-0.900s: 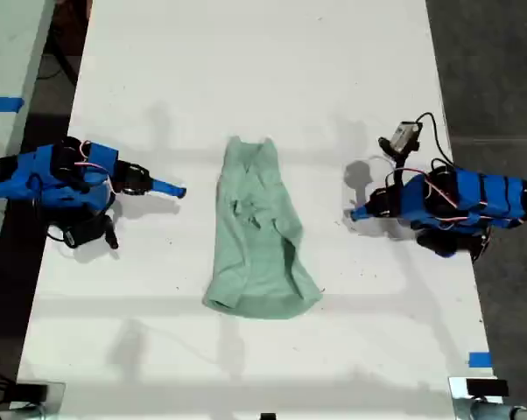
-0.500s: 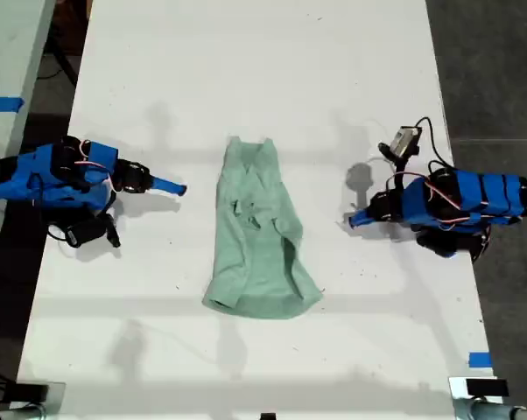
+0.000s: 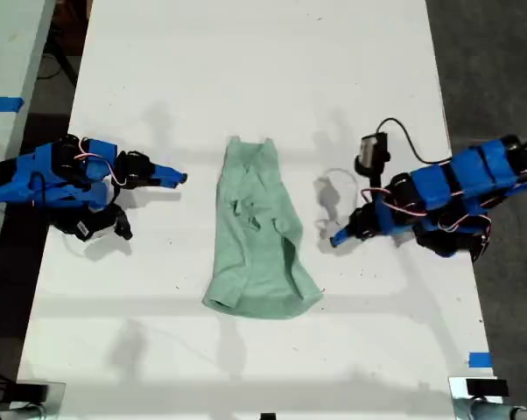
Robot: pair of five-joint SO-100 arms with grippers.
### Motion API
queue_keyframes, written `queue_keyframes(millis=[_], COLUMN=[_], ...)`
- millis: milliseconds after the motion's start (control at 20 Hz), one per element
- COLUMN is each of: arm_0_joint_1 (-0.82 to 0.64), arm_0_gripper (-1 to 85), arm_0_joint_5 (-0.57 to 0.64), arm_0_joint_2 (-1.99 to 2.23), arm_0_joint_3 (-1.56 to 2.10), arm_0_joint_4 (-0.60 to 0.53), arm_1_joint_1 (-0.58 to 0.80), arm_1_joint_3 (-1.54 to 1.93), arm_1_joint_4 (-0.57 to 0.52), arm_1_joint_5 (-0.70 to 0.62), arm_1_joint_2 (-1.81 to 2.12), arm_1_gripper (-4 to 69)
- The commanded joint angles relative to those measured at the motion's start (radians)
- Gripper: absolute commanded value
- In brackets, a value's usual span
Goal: Fold t shirt
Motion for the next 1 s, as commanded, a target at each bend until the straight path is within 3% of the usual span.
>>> queue_keyframes(millis=[0,100,200,400,450,700,800,850,950], arm_0_joint_1=[0.023,0.075,0.129,0.066,0.041,0.063,0.202,0.275,0.445], arm_0_gripper=[9.8,2.1,1.2,0.1,1.7,-0.2,-0.2,0.0,8.0], arm_0_joint_5=[0.043,0.172,0.164,0.163,0.097,0.081,-0.049,-0.091,-0.121], arm_0_joint_2=[0.009,0.009,0.009,0.009,0.009,0.009,0.011,0.012,0.012], arm_0_joint_3=[0.04,0.04,0.04,0.04,0.04,0.04,0.04,0.04,0.04], arm_0_joint_4=[-0.023,-0.015,0.0,0.0,-0.002,-0.003,-0.032,-0.132,-0.437], arm_1_joint_1=[-0.028,-0.04,-0.048,-0.04,-0.037,-0.034,-0.037,-0.043,-0.067], arm_1_joint_3=[-0.39,-0.575,-0.701,-0.744,-0.744,-0.762,-0.764,-0.767,-0.773], arm_1_joint_4=[-0.046,-0.052,-0.048,-0.048,-0.048,-0.048,-0.048,-0.046,-0.034], arm_1_joint_5=[-0.038,-0.075,-0.103,-0.121,-0.126,-0.147,-0.149,-0.144,-0.12], arm_1_joint_2=[-0.365,-0.515,-0.609,-0.661,-0.664,-0.664,-0.664,-0.664,-0.666], arm_1_gripper=[25.8,25.6,25.7,25.7,25.7,25.4,25.4,25.5,26.5])
